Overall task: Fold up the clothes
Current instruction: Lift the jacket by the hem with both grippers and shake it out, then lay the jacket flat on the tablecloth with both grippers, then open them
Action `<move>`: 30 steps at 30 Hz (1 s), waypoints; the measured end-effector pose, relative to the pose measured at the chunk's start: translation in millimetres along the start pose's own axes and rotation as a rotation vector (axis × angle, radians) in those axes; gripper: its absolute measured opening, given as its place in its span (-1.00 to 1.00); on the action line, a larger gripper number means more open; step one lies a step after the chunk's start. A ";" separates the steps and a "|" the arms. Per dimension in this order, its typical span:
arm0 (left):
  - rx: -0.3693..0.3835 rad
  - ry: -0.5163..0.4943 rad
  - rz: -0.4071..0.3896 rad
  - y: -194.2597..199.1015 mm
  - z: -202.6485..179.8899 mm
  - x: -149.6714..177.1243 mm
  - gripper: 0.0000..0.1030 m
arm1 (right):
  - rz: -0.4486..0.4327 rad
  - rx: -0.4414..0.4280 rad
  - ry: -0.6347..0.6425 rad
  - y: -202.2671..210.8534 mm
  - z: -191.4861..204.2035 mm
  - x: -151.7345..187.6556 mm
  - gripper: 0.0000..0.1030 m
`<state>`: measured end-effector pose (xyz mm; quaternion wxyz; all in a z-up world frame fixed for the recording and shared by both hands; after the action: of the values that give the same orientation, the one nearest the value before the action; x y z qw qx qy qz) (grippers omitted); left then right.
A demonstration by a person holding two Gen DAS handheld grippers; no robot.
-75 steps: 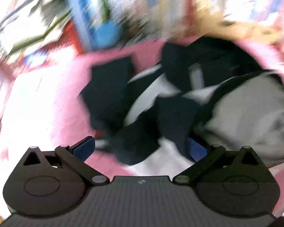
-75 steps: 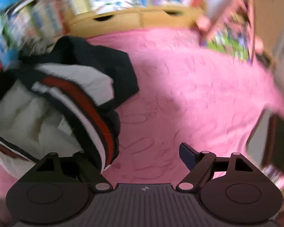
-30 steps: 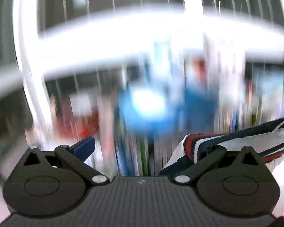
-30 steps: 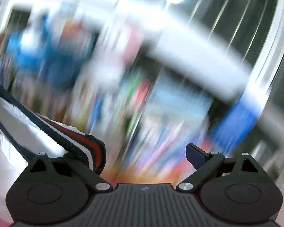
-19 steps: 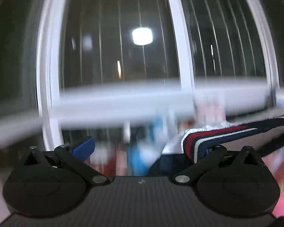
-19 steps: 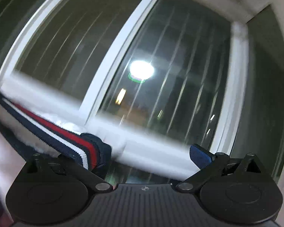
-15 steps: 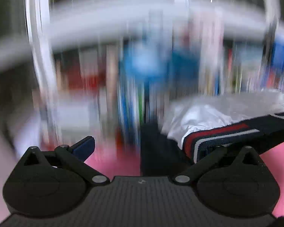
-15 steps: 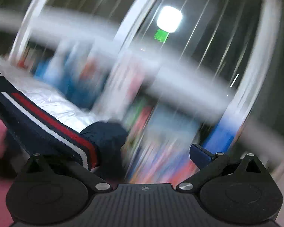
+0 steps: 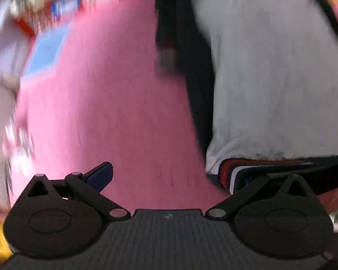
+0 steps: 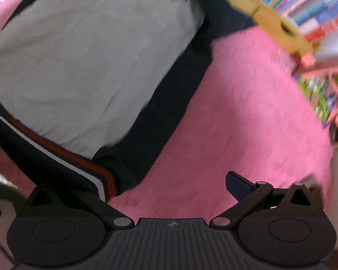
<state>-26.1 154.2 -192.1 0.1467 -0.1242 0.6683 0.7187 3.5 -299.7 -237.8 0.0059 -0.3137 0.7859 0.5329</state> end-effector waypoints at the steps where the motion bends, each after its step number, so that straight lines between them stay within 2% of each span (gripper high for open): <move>1: -0.008 0.016 -0.114 34.1 6.5 -31.9 1.00 | -0.060 0.038 0.005 10.6 -14.2 -23.4 0.99; 2: -0.020 0.040 -0.249 77.2 13.9 -63.1 1.00 | -0.165 0.105 -0.019 33.9 -35.6 -53.9 0.99; 4: -0.043 0.075 -0.523 165.4 28.2 -115.2 1.00 | -0.496 0.276 -0.148 120.9 -90.0 -114.6 0.99; 5: -0.052 0.072 -0.662 207.5 33.3 -126.5 1.00 | -0.643 0.336 -0.209 160.7 -110.3 -128.7 0.99; 6: -0.062 0.056 -0.767 239.3 35.2 -133.9 1.00 | -0.778 0.385 -0.267 197.8 -127.3 -135.6 0.99; 7: -0.077 0.023 -0.812 254.0 32.8 -133.6 1.00 | -0.859 0.411 -0.307 219.7 -140.0 -136.5 0.99; 8: -0.090 -0.009 -0.798 253.1 27.8 -127.3 1.00 | -0.886 0.412 -0.322 227.1 -144.5 -132.9 0.99; 10: -0.096 -0.063 -0.677 220.9 14.4 -108.1 1.00 | -0.805 0.361 -0.301 199.1 -133.6 -115.6 0.99; 13: -0.089 -0.124 -0.366 125.3 -5.4 -59.4 1.00 | -0.510 0.245 -0.216 110.9 -83.1 -64.4 0.99; 15: -0.113 -0.172 -0.162 59.7 -22.2 -11.5 1.00 | -0.295 0.173 -0.151 50.3 -40.3 -19.3 0.99; 17: -0.147 -0.255 -0.035 24.3 -37.5 32.0 1.00 | -0.160 0.152 -0.059 8.0 -2.8 12.6 0.99; 19: -0.176 -0.333 0.033 5.0 -52.3 55.3 1.00 | -0.100 0.151 0.042 -11.8 27.5 34.4 0.97; 22: -0.200 -0.370 0.033 1.3 -58.4 64.4 1.00 | -0.141 0.214 0.173 -13.8 52.5 48.9 0.97; 27: -0.161 -0.288 0.034 -13.3 -58.4 65.2 1.00 | -0.298 0.287 0.334 1.4 71.1 50.0 0.99; 30: -0.139 -0.246 0.041 -14.7 -55.5 66.8 1.00 | -0.388 0.263 0.450 15.5 88.1 48.4 0.99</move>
<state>-83.3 102.8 -234.9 0.2039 -0.0312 0.5962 0.7759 -71.8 -245.5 -279.5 -0.0262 -0.5640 0.7552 0.3329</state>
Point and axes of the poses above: each gripper's, at about its wrist camera, not at the fingertips, and y roughly against the way its jaws point, z to its left, x to its underside, the point moved 10 cm from there along -y, roughly the way its jaws point, and after that the axes turned 6 degrees about x, right-handed, at the moved point
